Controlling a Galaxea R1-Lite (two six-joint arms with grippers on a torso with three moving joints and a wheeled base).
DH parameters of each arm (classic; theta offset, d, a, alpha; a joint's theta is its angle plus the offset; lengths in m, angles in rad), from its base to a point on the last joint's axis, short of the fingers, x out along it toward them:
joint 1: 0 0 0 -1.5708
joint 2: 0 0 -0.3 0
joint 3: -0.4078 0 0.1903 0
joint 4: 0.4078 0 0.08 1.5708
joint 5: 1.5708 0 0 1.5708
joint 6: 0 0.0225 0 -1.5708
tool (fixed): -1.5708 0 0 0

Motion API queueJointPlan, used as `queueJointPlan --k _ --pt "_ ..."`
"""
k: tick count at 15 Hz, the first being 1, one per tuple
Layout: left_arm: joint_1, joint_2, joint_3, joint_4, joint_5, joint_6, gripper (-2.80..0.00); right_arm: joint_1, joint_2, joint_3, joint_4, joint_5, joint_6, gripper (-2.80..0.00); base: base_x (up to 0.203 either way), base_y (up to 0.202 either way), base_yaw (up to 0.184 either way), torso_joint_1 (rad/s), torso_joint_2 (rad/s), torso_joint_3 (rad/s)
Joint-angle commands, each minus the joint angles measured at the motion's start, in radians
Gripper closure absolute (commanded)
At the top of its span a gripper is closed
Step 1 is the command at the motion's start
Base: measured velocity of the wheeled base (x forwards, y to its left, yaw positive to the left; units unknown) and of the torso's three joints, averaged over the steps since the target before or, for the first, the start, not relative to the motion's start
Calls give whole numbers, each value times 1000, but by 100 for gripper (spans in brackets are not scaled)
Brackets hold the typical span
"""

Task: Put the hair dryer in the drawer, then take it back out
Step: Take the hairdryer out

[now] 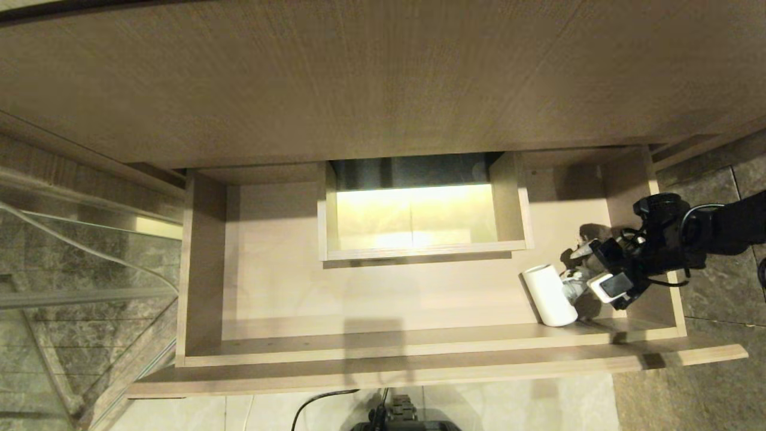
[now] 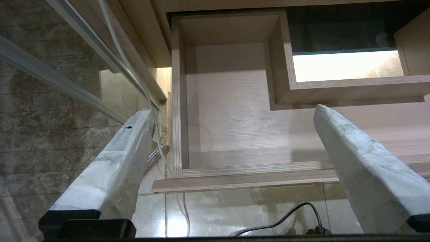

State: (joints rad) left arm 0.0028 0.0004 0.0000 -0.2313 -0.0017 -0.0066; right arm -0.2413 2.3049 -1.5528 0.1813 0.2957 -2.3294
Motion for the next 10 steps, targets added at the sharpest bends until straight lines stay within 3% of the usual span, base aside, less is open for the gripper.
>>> queueJointPlan --k 1,10 --pt "0 0 40 -2 0 -1 -280 10 57 -49 0 -7 -14 -280 0 0 0 0 0 0" --pt "0 0 40 -2 0 0 -280 10 136 -139 -4 -9 -13 -280 0 0 0 0 0 0"
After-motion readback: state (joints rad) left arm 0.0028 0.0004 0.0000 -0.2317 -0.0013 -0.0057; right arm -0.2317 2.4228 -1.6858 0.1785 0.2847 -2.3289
